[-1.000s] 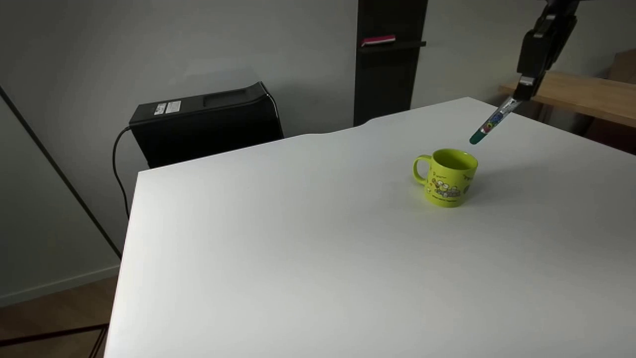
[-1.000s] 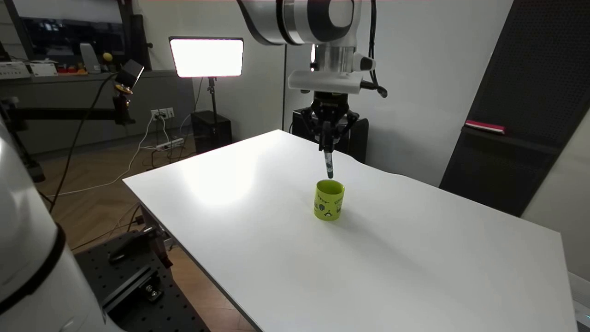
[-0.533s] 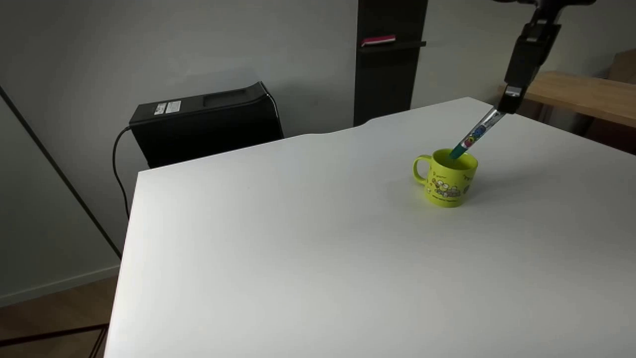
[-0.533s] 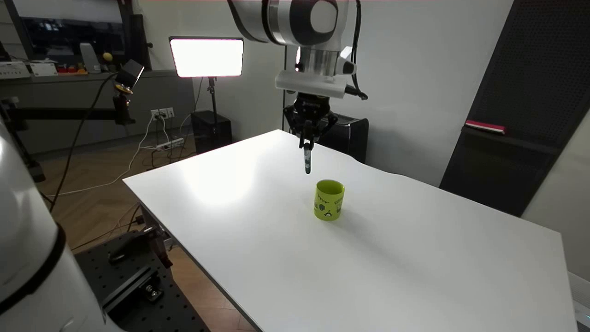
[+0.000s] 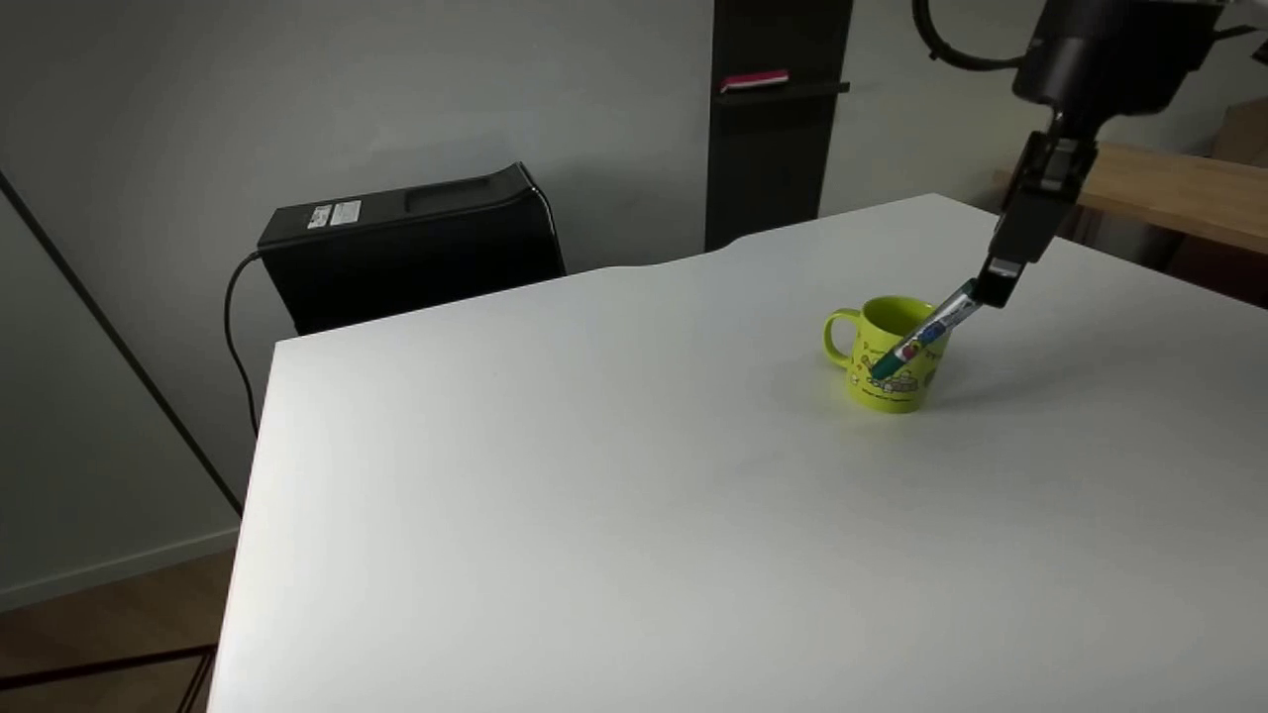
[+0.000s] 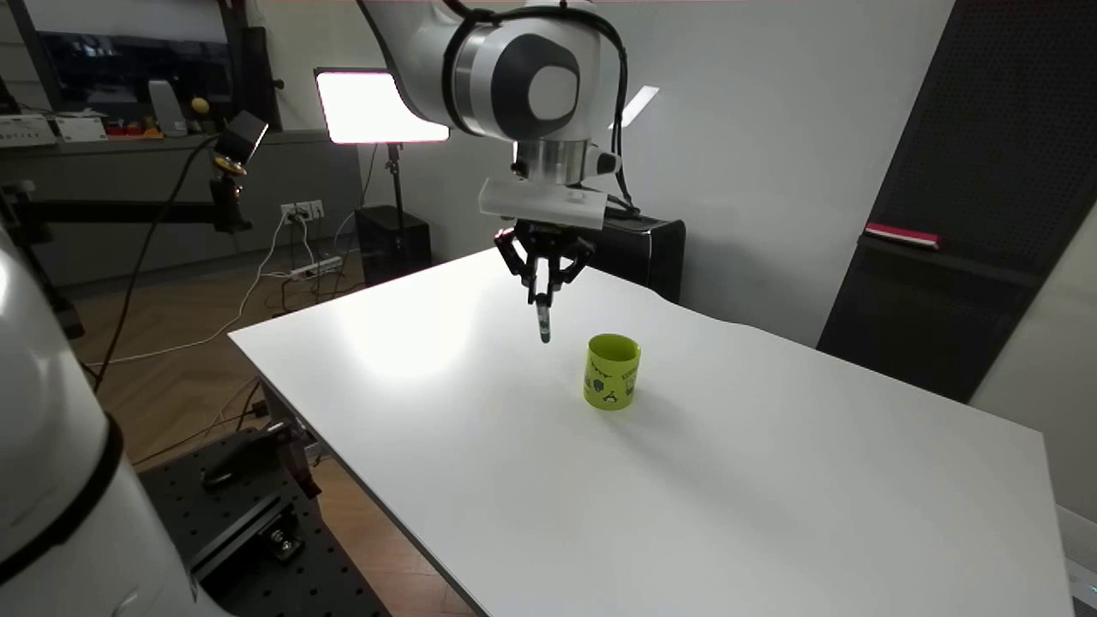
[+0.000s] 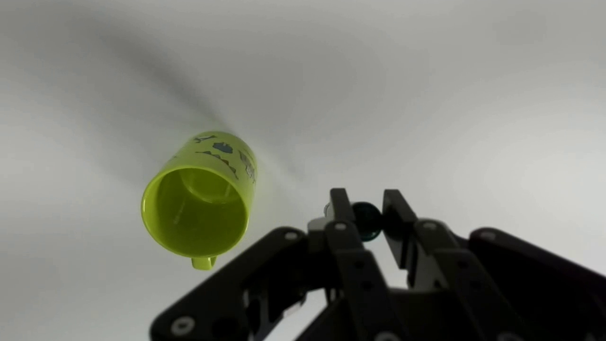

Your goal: Take the green marker out of the yellow mug

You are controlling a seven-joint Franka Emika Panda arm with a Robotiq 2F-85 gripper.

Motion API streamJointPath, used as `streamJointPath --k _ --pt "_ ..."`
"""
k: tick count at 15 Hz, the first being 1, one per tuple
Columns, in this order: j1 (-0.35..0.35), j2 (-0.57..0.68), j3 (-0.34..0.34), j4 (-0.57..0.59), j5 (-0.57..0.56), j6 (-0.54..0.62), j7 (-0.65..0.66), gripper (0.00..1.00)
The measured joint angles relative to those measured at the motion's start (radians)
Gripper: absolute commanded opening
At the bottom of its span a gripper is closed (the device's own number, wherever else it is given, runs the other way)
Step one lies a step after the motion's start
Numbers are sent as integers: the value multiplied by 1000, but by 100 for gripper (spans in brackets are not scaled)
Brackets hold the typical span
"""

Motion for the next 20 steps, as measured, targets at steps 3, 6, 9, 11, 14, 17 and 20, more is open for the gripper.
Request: streamJointPath --k 3,6,9,11,14,17,20 --pt "13 17 15 -70 -23 122 2 6" --pt "26 43 24 -137 -84 268 30 6" --pt "31 69 17 -194 -198 433 112 6" --pt "47 83 -19 -223 -303 530 194 6" --pt "98 100 -118 -243 -429 606 281 6" --pt "137 126 -173 -246 -454 615 304 6" --pt "153 174 -174 -247 -440 615 310 6"
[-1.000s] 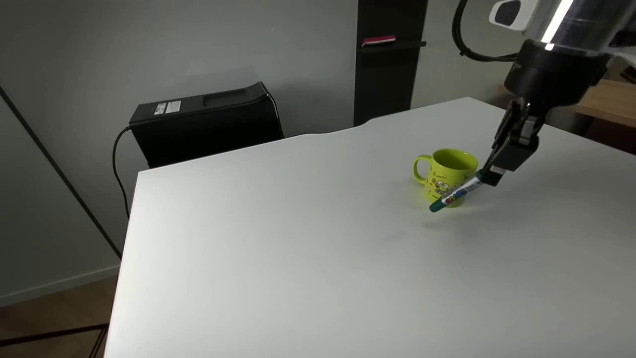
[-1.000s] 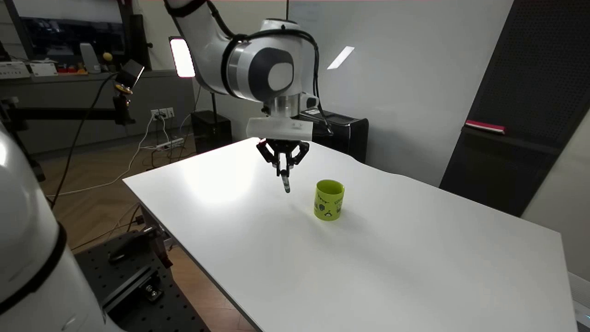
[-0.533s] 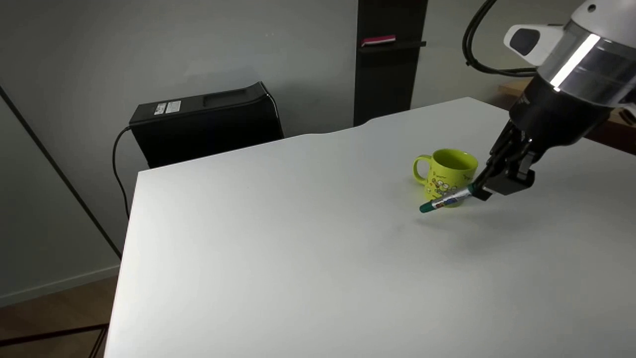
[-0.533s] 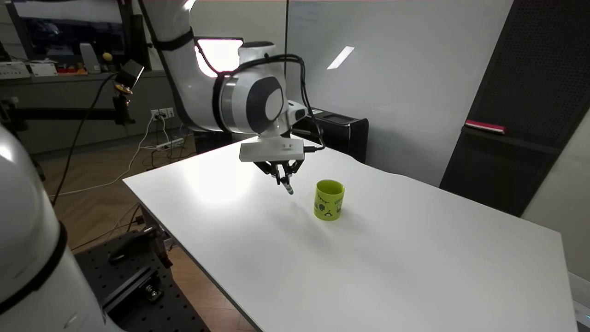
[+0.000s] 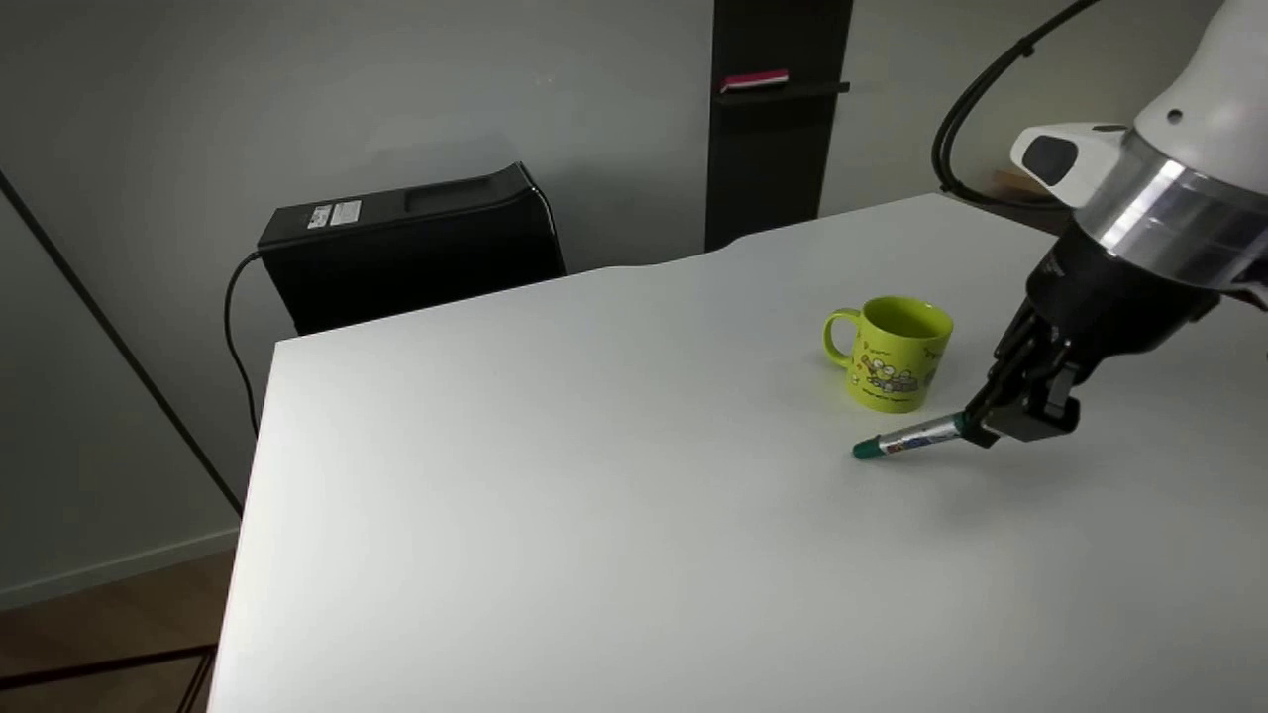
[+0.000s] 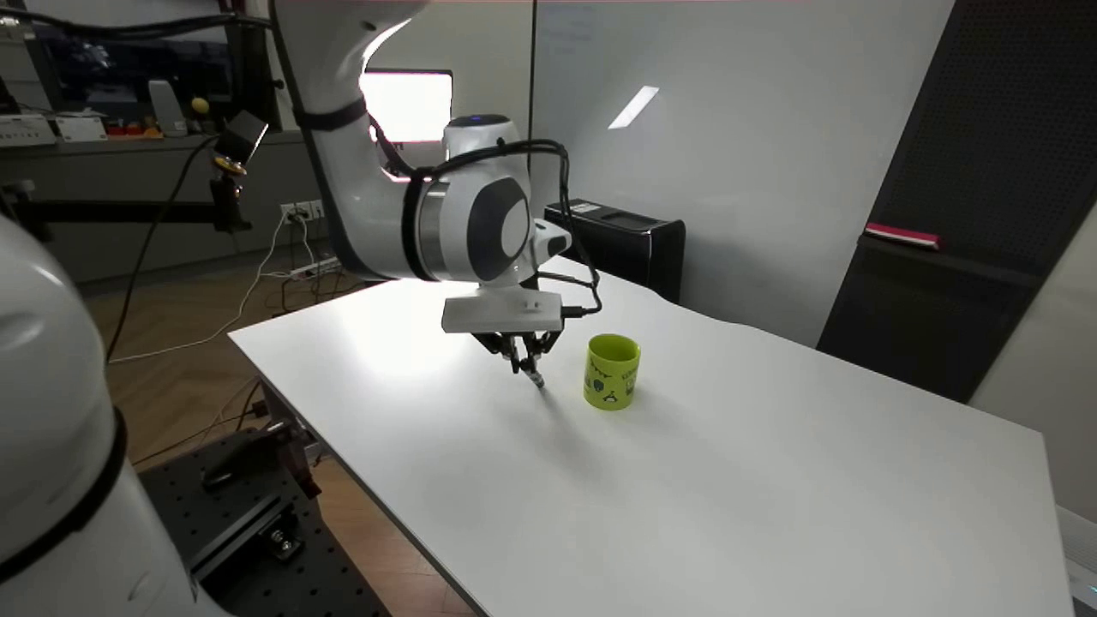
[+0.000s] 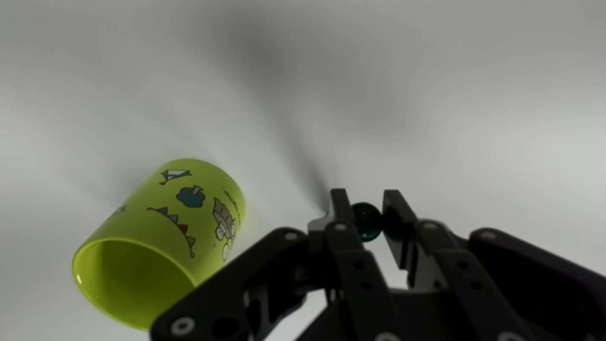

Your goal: Take the green marker out of the yellow mug

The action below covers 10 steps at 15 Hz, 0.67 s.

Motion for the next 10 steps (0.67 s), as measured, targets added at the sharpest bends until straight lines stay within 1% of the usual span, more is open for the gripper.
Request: streamJointPath --k 7,8,10 --pt "14 78 18 2 47 -6 2 6" --pt "4 83 37 5 67 -27 -1 6" --pt "-48 90 115 15 124 -95 -14 6"
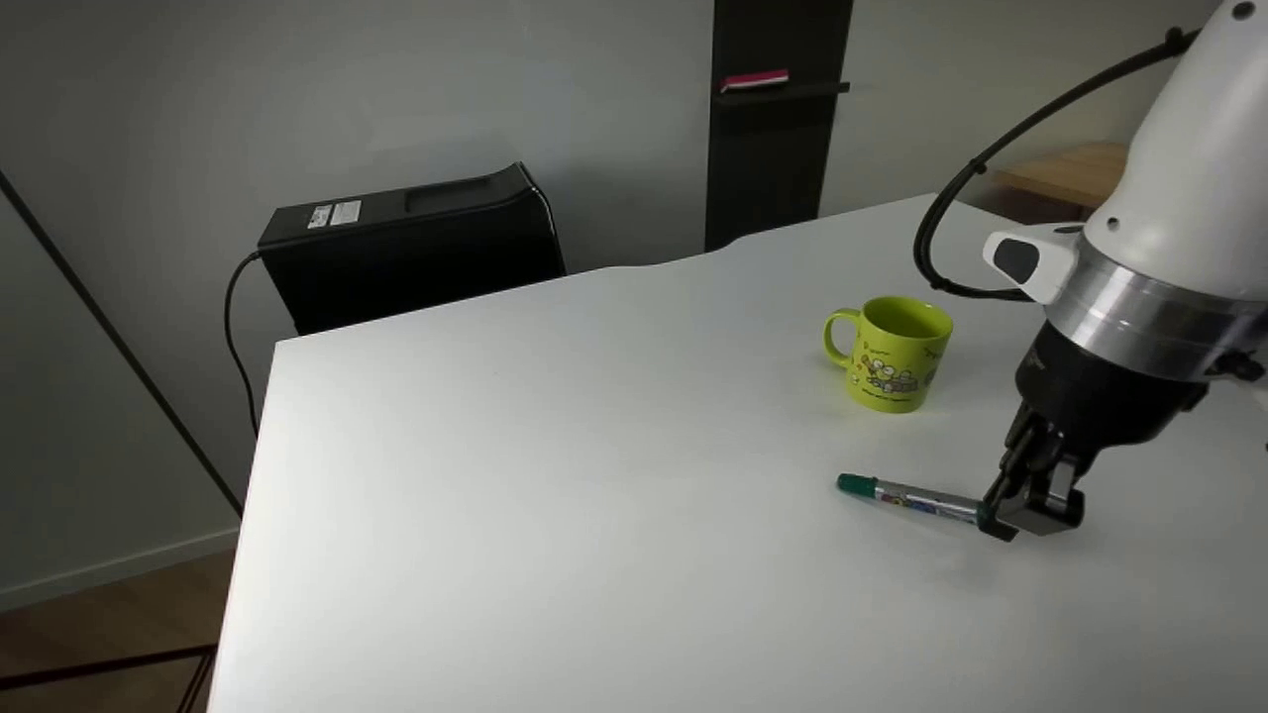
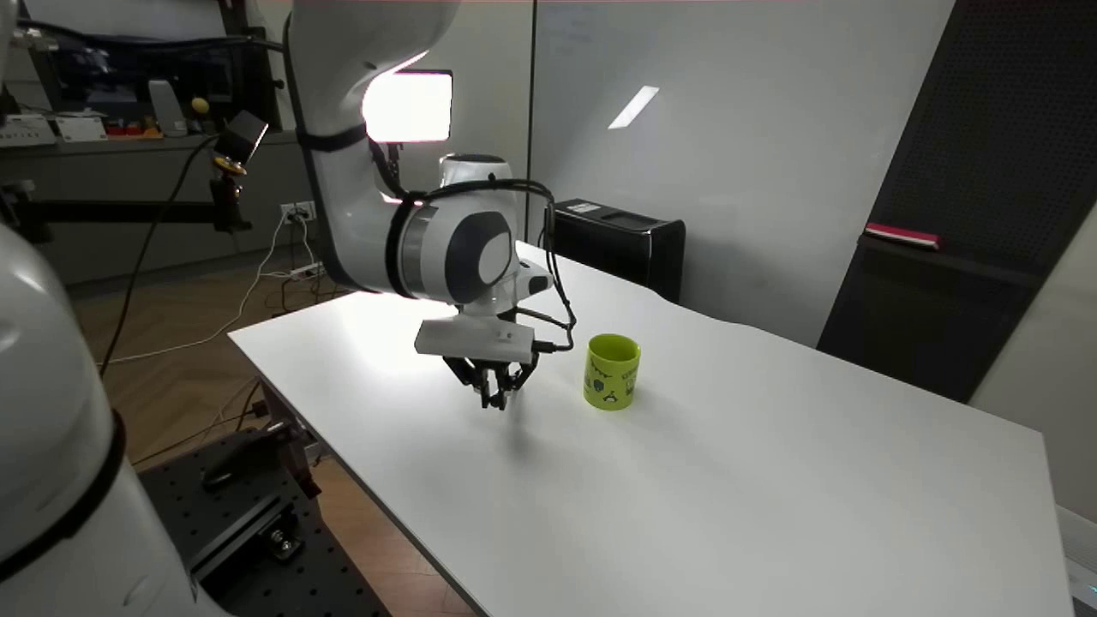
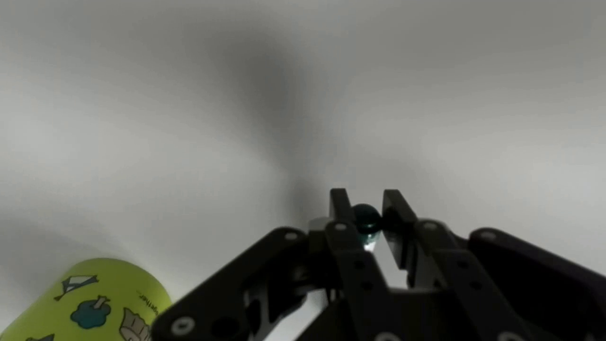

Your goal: Take the green marker out of the yellow mug

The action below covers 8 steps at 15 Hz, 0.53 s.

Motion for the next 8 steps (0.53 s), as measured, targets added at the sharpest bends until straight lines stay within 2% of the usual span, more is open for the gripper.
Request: streamJointPath --k 1,2,3,5,8 --pt "-29 3 39 8 29 -38 -12 6" --pt "-58 5 74 17 58 -76 -28 19" --pt "-80 6 98 27 81 -111 -43 47" --pt "-112 6 123 53 115 -180 -69 54" --pt "-135 6 125 93 137 -264 -94 74"
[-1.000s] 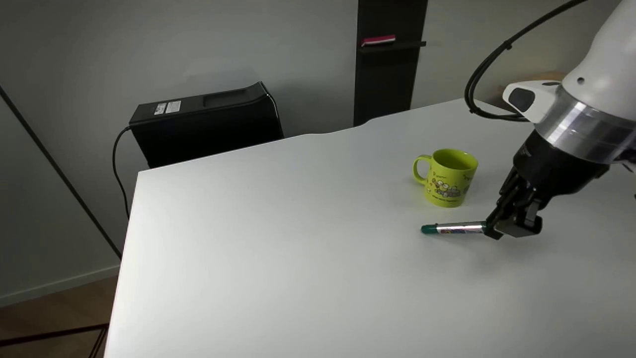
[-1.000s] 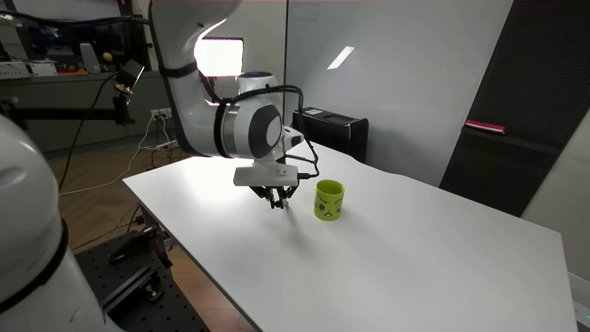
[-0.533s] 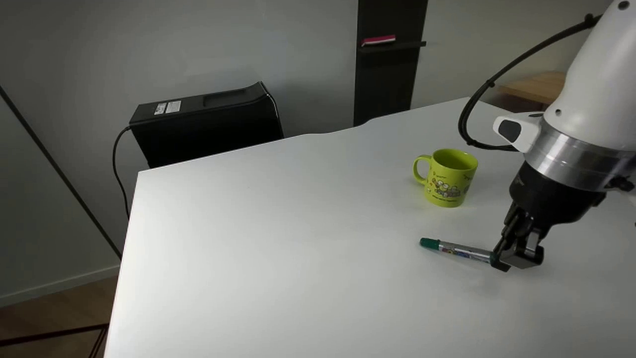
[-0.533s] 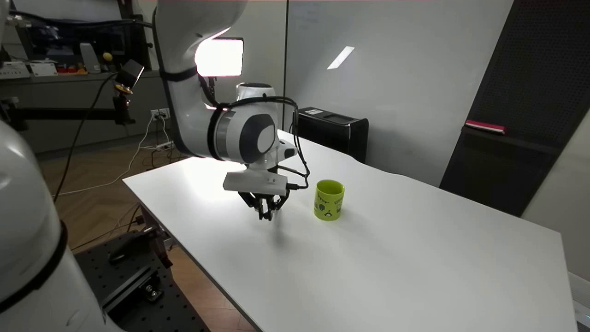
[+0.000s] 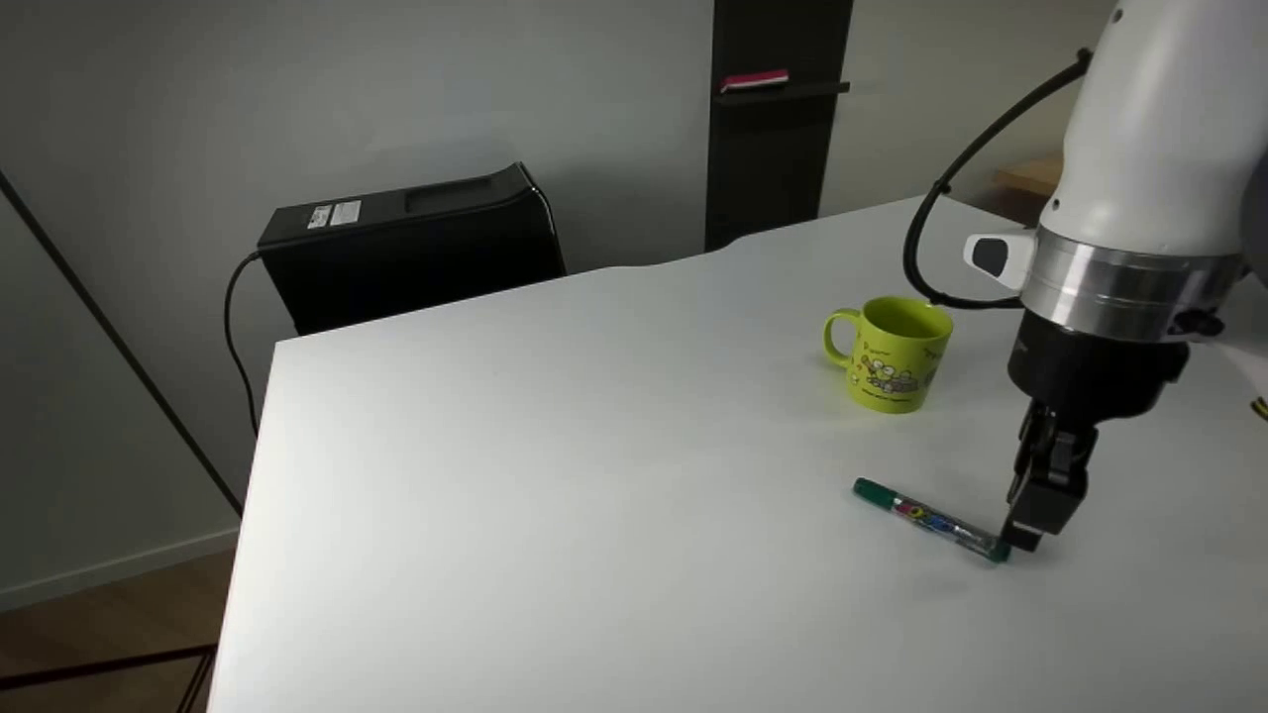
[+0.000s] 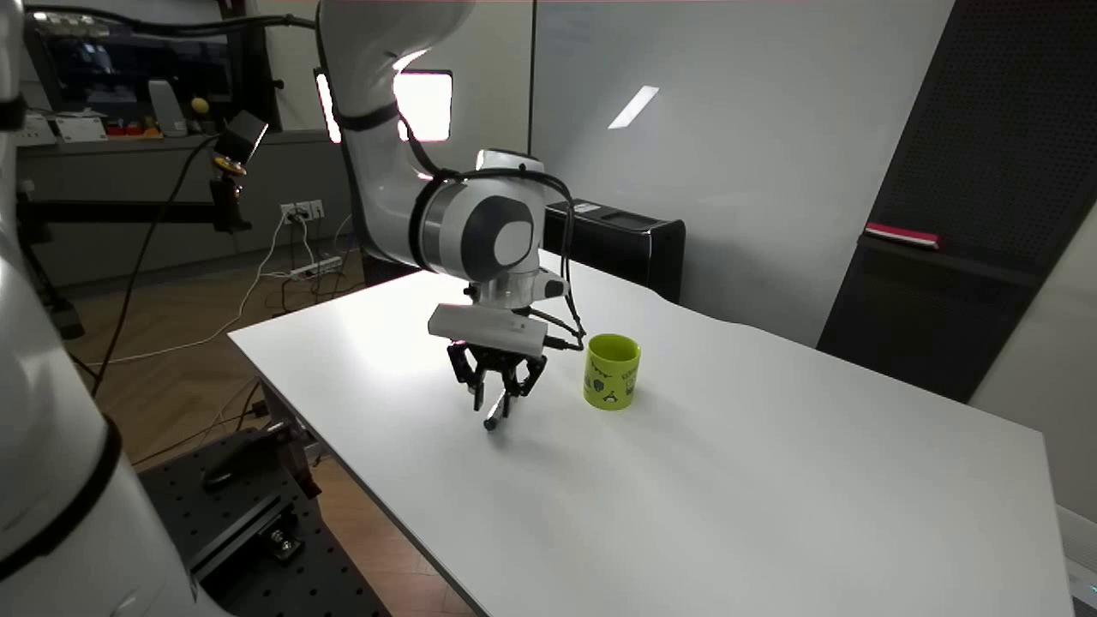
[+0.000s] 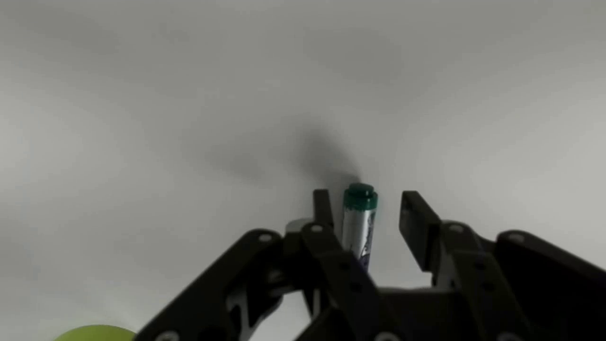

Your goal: Take the green marker out of the yellow mug

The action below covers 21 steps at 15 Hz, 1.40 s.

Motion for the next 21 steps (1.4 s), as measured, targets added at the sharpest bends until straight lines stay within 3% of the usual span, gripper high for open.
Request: streamJointPath --k 4,11,18,21 --pt "-15 -2 -8 45 2 -76 -9 99" --pt "-7 -56 -51 124 -7 -222 41 100" --pt "22 -127 -91 169 -4 -298 327 100" --pt "25 -138 -96 172 -1 -308 385 100"
